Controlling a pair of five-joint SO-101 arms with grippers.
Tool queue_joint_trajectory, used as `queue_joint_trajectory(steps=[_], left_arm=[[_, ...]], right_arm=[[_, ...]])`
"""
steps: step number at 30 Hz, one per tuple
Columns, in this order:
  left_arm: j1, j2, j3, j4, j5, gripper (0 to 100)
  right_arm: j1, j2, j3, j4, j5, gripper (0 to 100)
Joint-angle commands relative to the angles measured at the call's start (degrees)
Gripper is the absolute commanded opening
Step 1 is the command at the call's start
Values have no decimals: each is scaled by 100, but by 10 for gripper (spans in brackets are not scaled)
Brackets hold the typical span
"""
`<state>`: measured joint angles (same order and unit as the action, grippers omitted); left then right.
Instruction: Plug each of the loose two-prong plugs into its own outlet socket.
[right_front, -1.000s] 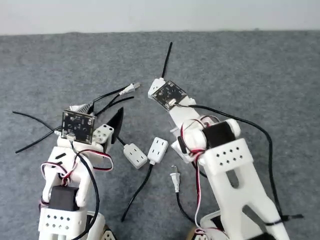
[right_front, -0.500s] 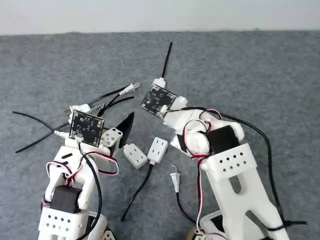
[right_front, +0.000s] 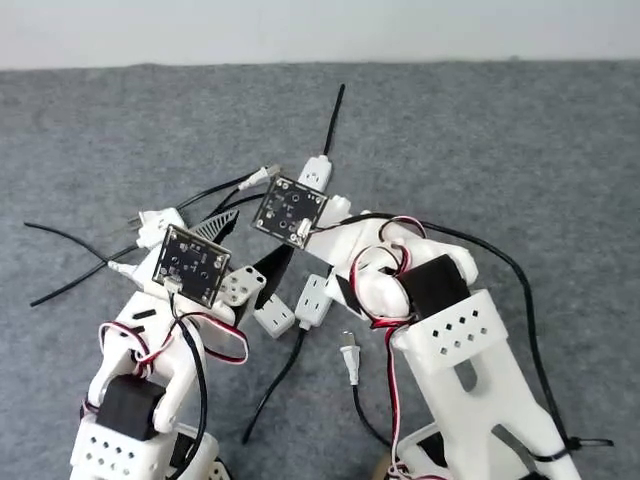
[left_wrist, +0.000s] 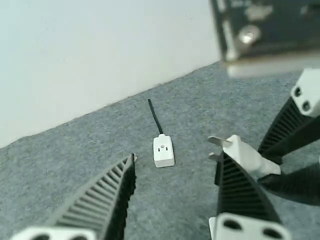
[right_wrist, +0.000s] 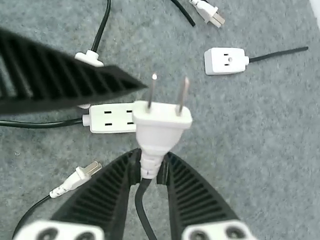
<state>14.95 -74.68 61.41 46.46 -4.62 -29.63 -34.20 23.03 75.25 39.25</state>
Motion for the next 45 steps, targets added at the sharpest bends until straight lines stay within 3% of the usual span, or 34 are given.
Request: queue_joint_trajectory(steps=[1, 8, 15, 45], left_arm=[[114, -53, -365, 26, -62, 254], [229, -53, -470, 123, -79, 254], [62, -53, -251, -97, -79, 254], [-105, -53, 409, -255, -79, 254]], right_arm=[[-40, -180, -360, 31, 62, 9], [-84, -242, -360, 75, 53, 9], [-629, -251, -589, 655, 44, 9], [-629, -787, -1451, 927, -352, 9]])
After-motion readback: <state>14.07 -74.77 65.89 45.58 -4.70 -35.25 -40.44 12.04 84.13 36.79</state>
